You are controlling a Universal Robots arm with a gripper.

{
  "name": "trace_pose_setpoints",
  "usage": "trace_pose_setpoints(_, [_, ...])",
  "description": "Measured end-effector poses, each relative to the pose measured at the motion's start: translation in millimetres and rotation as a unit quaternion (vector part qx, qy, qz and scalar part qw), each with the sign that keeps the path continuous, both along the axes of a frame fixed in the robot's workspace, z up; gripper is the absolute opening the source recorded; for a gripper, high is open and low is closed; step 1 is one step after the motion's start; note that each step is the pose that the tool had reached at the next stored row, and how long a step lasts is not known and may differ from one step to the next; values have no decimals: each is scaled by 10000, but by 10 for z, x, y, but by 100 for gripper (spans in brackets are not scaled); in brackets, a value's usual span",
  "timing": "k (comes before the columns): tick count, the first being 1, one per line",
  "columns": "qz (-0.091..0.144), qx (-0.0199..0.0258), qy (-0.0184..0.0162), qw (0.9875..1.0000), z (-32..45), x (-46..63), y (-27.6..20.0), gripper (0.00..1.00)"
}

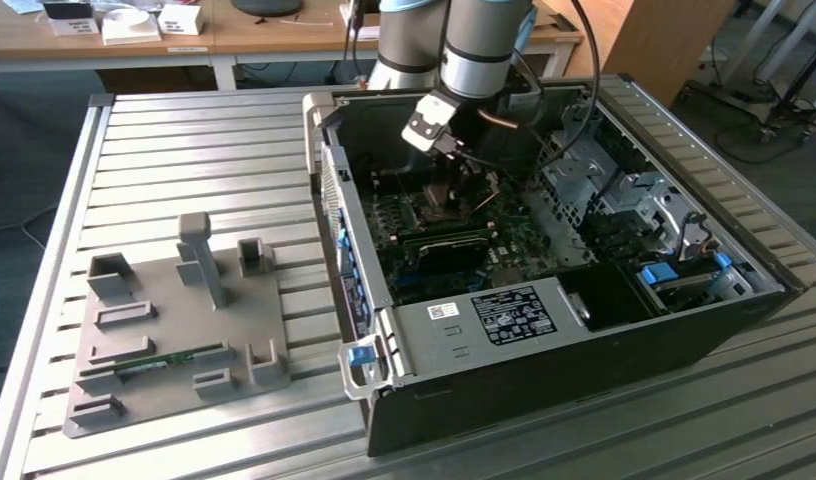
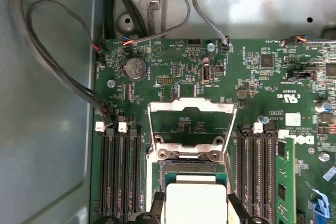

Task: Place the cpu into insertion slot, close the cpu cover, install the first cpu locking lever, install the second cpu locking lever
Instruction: 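Place the cpu into insertion slot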

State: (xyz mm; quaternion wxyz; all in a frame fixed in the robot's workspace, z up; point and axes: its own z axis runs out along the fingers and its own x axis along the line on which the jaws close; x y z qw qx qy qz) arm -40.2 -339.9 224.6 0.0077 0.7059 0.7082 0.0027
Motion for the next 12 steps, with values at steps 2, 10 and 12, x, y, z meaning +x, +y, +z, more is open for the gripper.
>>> trace_pose_setpoints(2, [-1,0,1,10000,-29,-1,1,54])
trace_pose_setpoints(10, [0,-1,1,10000,-66,-2,19,54])
trace_pose_setpoints(12, [0,-1,2,10000,-88,-3,19,54])
